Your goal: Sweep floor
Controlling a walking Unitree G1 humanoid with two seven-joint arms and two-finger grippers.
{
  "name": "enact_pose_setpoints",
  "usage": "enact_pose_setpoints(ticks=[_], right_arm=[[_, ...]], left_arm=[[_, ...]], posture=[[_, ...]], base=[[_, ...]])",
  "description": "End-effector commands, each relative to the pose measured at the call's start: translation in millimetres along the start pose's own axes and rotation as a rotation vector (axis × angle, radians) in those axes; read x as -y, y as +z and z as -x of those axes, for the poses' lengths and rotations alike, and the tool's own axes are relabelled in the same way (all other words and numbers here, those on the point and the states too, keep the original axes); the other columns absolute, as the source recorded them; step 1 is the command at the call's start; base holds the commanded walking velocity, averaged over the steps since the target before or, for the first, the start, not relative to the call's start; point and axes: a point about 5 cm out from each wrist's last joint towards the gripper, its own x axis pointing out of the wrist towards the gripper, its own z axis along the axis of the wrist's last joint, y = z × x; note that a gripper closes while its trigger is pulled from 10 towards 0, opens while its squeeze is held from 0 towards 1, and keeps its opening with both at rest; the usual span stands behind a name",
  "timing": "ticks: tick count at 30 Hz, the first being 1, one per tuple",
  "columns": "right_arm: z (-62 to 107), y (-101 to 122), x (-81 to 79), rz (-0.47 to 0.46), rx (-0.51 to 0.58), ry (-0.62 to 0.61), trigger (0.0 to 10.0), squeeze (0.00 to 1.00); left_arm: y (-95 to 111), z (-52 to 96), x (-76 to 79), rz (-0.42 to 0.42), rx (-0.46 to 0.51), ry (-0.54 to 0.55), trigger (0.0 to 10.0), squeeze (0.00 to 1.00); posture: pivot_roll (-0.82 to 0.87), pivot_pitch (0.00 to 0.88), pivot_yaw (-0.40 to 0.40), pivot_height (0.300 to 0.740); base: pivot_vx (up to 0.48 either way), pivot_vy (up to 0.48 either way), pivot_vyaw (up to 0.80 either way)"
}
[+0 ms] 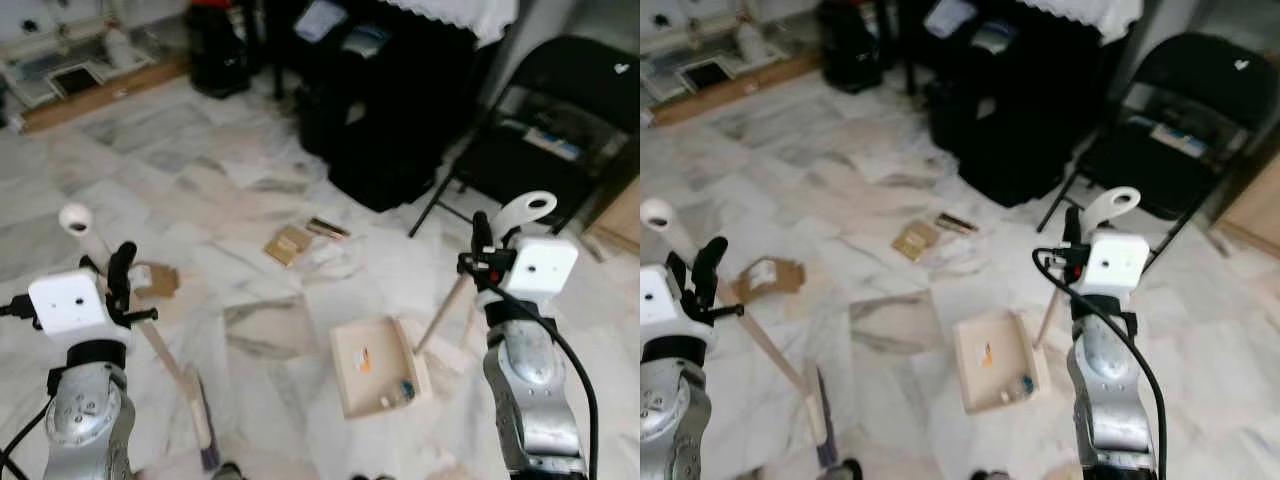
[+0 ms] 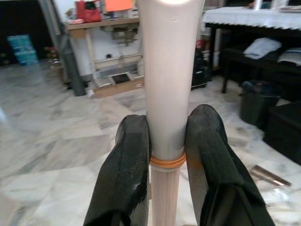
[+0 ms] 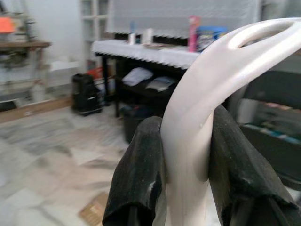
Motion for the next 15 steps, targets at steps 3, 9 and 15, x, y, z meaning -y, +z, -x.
enact_pose_setpoints(ticks=[3,9,15], right_arm=[[-6.3,24.2,-3.2,-0.017,0.097,0.009,10.0,0.0],[-4.5,25.6,-4.8,-0.047,0.082,0.006,10.0,0.0],[-4.4,25.2,-7.9,-0.107,0.066,0.003,10.0,0.0]], left_arm=[[9.5,-3.3,2.6,-0.015,0.046,-0.014,10.0,0.0],[7.6,-4.5,8.7,-0.013,0.034,-0.031,10.0,0.0],[8.5,-3.5,6.9,-0.045,0.035,-0.039,10.0,0.0]], posture=[[-0.04,0.176,-0.026,0.74],[-0.03,0.173,-0.025,0.74],[-0.02,0.161,-0.015,0.74]], base=[[0.0,0.0,0.8],[0.0,0.0,0.8],[0.0,0.0,0.8]])
